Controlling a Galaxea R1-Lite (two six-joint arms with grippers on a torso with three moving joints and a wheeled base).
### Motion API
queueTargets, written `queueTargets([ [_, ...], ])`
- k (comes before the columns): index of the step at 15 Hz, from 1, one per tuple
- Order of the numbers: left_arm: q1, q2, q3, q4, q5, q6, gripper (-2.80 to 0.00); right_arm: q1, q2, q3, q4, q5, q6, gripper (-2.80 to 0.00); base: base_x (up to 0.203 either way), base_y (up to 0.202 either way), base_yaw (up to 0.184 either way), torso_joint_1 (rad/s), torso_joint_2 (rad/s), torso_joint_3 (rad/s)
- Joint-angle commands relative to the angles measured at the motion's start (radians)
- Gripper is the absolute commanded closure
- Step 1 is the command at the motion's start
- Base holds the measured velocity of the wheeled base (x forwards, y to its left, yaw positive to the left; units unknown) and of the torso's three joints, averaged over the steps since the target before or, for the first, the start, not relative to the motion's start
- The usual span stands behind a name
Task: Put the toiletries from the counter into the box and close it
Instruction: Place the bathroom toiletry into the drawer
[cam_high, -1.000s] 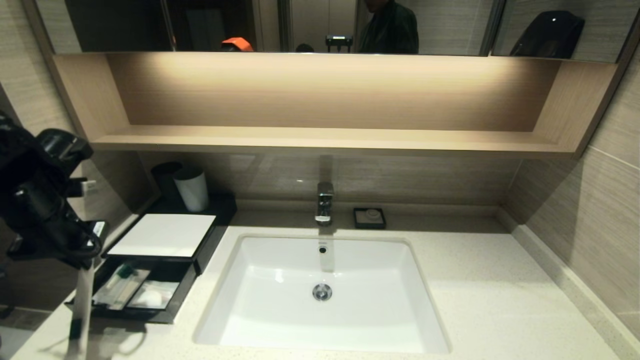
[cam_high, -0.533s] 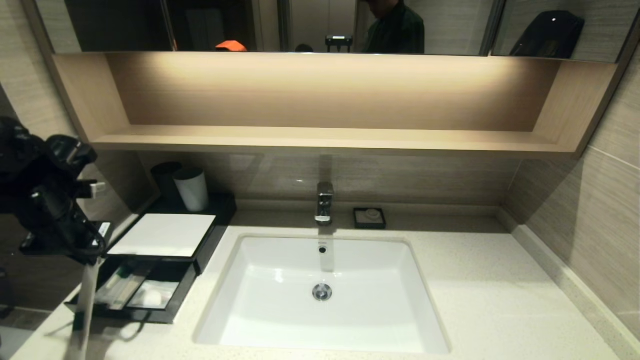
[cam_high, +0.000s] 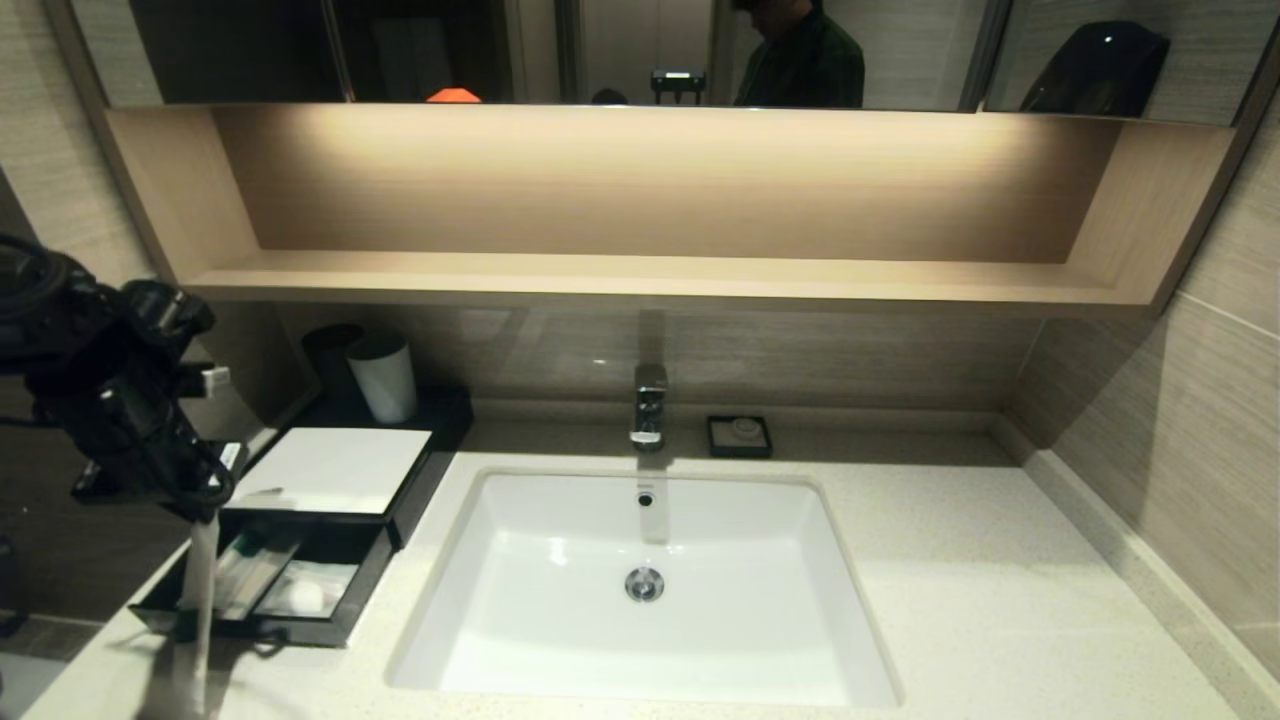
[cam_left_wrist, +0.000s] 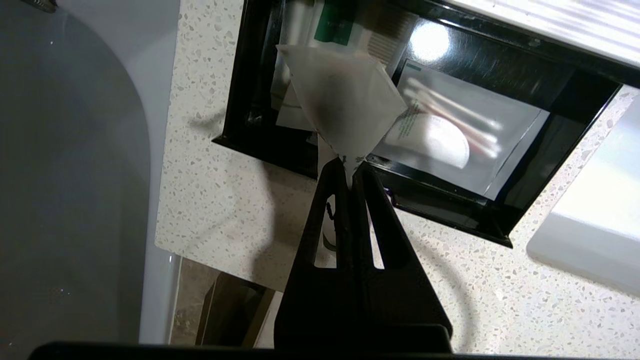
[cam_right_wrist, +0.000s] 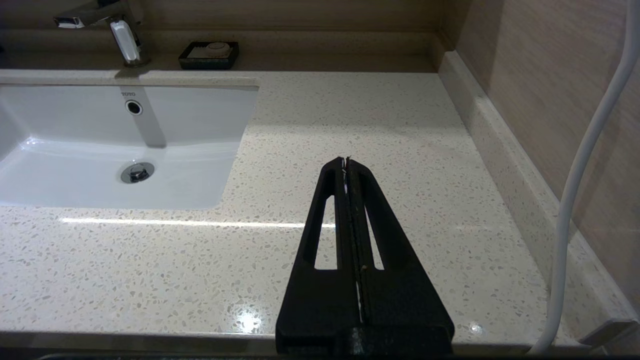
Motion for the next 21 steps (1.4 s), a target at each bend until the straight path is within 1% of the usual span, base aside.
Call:
queueTargets([
  [1,-0.002,0.016,0.0,-0.015,-0.016,0.003,0.0,0.0,0.0,0.0,0.0,0.0,0.0,0.0,0.0,0.0,0.0,0.0,0.0,0.0],
  [4,0.0,0.027,0.001,-0.023,-0.045,0.018,0.0,0.001,0.0,0.0,0.0,0.0,0.0,0.0,0.0,0.0,0.0,0.0,0.0,0.0],
  [8,0.0,0.042,0.0,-0.073,-0.046,0.019,0.0,0.001,0.0,0.0,0.0,0.0,0.0,0.0,0.0,0.0,0.0,0.0,0.0,0.0],
  [10,-0.001,0.044,0.0,-0.08,-0.046,0.021,0.0,0.0,0.0,0.0,0.0,0.0,0.0,0.0,0.0,0.0,0.0,0.0,0.0,0.0],
  [11,0.0,0.045,0.0,-0.087,-0.046,0.032,0.0,0.001,0.0,0.0,0.0,0.0,0.0,0.0,0.0,0.0,0.0,0.0,0.0,0.0],
  [12,0.0,0.049,0.0,-0.091,-0.046,0.041,-2.8,0.001,0.0,0.0,0.0,0.0,0.0,0.0,0.0,0.0,0.0,0.0,0.0,0.0],
  [18,-0.002,0.049,0.0,-0.092,-0.047,0.042,-2.8,0.0,0.0,0.0,0.0,0.0,0.0,0.0,0.0,0.0,0.0,0.0,0.0,0.0],
  [21,0.0,0.013,0.003,-0.092,-0.047,0.04,-2.8,0.001,0.0,0.0,0.0,0.0,0.0,0.0,0.0,0.0,0.0,0.0,0.0,0.0],
])
